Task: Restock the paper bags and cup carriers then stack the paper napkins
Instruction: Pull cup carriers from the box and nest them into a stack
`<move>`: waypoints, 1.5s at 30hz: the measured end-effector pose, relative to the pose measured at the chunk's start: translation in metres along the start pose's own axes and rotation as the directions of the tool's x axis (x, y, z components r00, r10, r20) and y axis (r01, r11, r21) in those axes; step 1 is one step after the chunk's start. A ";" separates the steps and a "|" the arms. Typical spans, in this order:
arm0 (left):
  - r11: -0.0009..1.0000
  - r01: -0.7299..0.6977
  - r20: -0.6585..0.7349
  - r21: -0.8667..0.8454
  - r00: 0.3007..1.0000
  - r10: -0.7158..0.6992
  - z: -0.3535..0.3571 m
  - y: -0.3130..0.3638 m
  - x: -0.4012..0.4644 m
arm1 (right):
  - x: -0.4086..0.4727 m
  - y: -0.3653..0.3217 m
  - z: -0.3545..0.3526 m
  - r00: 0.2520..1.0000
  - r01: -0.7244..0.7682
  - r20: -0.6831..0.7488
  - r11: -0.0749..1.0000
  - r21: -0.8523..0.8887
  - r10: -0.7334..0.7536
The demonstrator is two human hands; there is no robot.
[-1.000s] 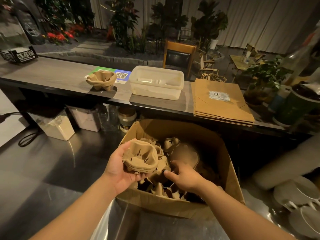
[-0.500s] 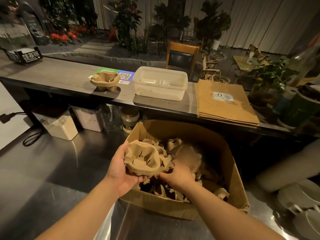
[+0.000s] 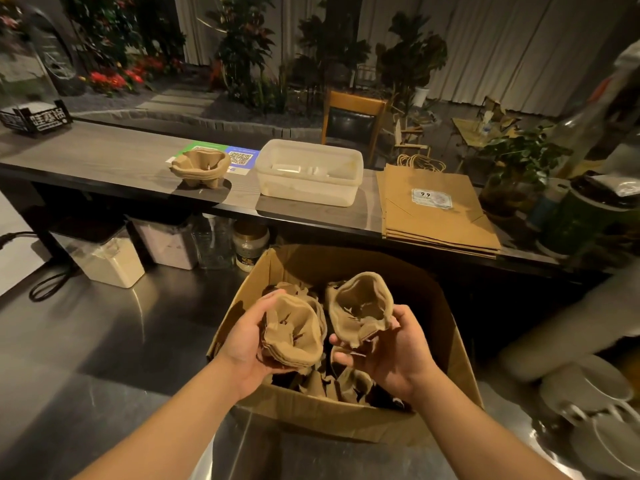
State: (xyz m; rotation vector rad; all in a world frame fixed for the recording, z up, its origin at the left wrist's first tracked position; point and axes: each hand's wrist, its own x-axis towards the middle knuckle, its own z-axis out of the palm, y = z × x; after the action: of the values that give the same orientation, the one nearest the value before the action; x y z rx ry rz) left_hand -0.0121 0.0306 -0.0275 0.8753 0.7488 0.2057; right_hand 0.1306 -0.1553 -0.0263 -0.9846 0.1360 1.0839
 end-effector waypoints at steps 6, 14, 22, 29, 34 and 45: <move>0.990 -0.037 -0.001 0.139 0.999 0.037 0.015 -0.005 0.001 | -0.009 0.001 0.007 0.970 -0.089 0.232 0.994 0.067 0.072; 0.965 -0.083 0.004 0.250 0.996 0.085 0.021 -0.003 0.006 | -0.004 0.003 0.025 0.995 0.093 0.011 0.909 -0.407 -0.097; 0.975 -0.110 0.031 0.195 0.994 0.106 0.019 -0.007 0.005 | 0.003 0.004 0.037 0.934 0.211 -0.173 0.876 -0.433 -0.311; 0.960 -0.200 0.096 0.196 0.978 0.184 0.021 -0.011 0.004 | 0.003 0.018 0.047 0.913 0.165 -0.198 0.765 -0.623 -0.358; 0.947 -0.249 0.102 0.201 0.967 0.233 0.019 -0.010 0.002 | 0.000 0.020 0.050 0.892 0.111 -0.155 0.537 -0.837 -0.425; 0.921 -0.382 0.089 0.071 0.922 0.376 0.015 -0.014 0.005 | -0.007 0.035 0.061 0.993 0.090 -0.016 0.825 -0.557 -0.119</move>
State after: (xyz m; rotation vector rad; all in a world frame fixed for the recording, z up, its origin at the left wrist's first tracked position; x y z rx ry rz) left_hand -0.0003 0.0143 -0.0338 1.1033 0.5155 0.4853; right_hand 0.0778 -0.1115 -0.0078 -1.5278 -0.2090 1.0149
